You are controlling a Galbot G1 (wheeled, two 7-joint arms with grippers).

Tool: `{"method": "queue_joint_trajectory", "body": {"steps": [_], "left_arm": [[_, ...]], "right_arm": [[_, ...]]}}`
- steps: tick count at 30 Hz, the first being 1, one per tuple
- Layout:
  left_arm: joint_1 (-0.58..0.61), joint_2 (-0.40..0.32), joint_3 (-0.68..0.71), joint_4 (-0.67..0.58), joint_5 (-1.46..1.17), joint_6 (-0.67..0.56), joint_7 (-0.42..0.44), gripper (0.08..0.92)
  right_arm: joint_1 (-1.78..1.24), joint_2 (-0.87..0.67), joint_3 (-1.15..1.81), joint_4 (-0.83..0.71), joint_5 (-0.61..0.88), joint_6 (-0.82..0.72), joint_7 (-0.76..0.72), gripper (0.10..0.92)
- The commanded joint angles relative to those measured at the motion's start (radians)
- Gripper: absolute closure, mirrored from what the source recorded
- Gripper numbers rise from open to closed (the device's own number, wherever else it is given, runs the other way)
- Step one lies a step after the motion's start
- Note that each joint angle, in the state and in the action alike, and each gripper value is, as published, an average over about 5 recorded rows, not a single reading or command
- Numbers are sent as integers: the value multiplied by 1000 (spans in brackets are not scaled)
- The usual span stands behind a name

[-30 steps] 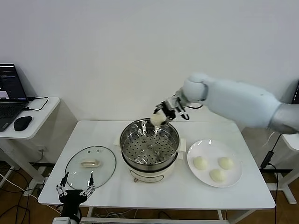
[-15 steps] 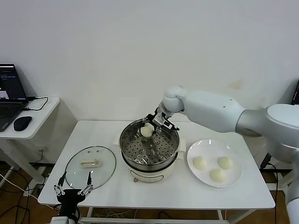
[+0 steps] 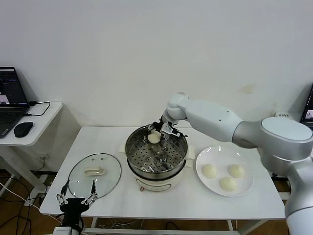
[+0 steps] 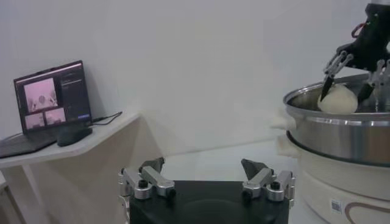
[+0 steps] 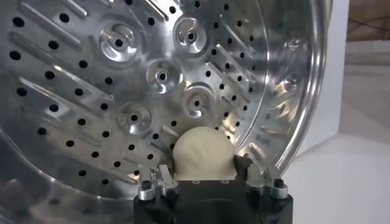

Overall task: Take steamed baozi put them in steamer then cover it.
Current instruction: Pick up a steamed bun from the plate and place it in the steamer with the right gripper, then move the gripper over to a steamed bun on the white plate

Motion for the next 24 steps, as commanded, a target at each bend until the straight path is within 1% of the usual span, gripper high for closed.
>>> {"method": "queue_joint_trajectory", "body": {"steps": [1,3,6,9,12,14,19,22,24], "left_arm": [[3,-2,-1,-3,2,0,0,177],[4,-3,0,-5,2,0,0,177],[5,-3,0,-8,3,0,0,177],[5,-2,1,-12,3,1,1,177],[2,1,3,-14,3,2,1,177],[-1,4,5,-15,3,2,2,177],[-9,20,7,-15,0,4,3,177],[-15,31,8,-14,-4,5,3,177],[-18,37,10,-12,-6,5,3,177]], "right_arm": [[-10,13,13,-30,-37,34,10,347],[2,6,6,-18,-3,29,7,294],[52,-20,-25,36,125,-20,-24,228],[137,-72,-77,136,321,-148,-89,206],[217,-152,-112,262,485,-326,-159,203],[256,-214,-117,334,539,-440,-197,203],[330,-384,-124,474,607,-701,-248,203],[359,-487,-141,551,655,-797,-252,203],[365,-559,-153,602,679,-834,-248,203]]}}
